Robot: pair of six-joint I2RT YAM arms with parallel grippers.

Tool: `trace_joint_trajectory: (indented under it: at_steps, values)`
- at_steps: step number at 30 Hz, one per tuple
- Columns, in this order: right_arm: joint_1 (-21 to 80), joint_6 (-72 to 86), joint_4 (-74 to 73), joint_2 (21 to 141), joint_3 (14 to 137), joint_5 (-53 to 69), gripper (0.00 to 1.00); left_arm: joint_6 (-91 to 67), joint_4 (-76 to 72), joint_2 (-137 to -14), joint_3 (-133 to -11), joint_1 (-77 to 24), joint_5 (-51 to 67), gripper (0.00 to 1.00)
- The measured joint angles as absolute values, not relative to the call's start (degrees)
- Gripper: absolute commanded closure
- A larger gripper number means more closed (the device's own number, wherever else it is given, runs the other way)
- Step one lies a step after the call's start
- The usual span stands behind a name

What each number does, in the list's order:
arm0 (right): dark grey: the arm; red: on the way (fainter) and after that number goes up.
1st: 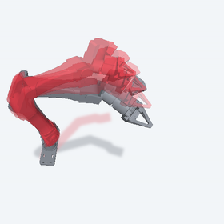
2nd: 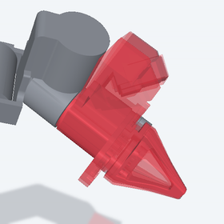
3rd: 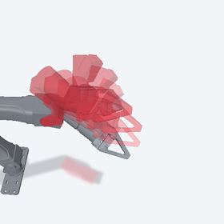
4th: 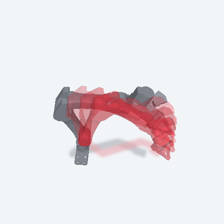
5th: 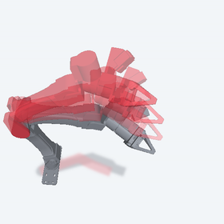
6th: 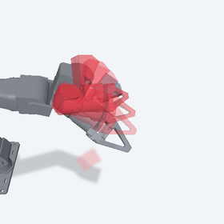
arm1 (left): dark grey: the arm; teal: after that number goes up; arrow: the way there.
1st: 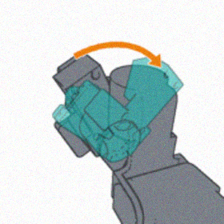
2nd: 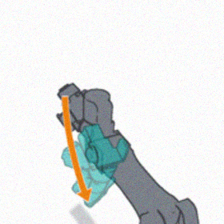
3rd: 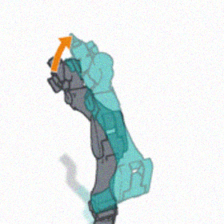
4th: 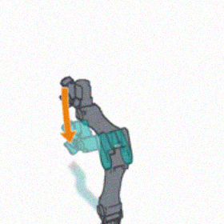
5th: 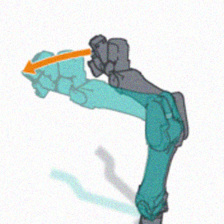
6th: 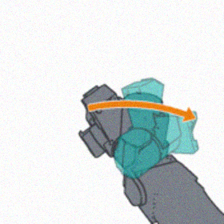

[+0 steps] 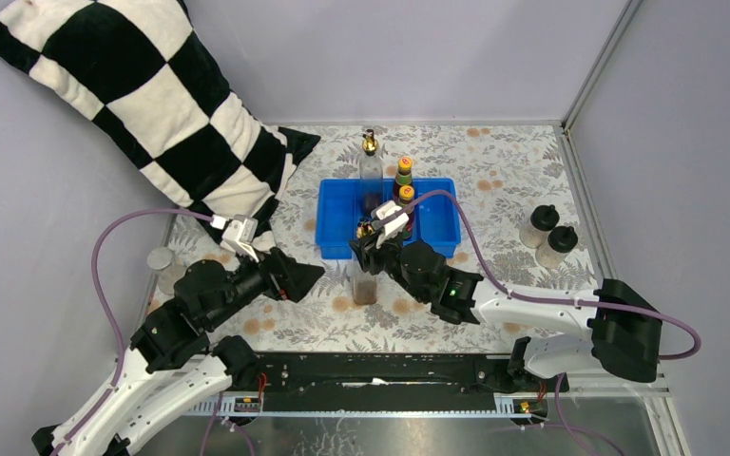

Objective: Organize the condiment bottles
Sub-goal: Pick up the bottle from the center of the board, then place the bottle in the storage box.

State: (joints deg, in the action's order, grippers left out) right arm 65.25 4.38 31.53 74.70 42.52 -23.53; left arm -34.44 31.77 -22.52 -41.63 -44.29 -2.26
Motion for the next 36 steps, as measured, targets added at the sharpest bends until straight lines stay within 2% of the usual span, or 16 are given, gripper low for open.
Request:
trace_joint_trajectory:
  at_steps: [12, 36]
  values:
    - [65.3, 2.3, 23.8, 72.4, 45.8, -23.5, 0.91, -34.5, 31.8, -22.5, -41.6, -45.0, -2.8, 0.01]
    - [64.4, -8.3, 19.0, 76.8, 64.8, -25.9, 0.94, -35.1, 31.9, -22.0, -41.6, -47.0, -4.2, 0.01]
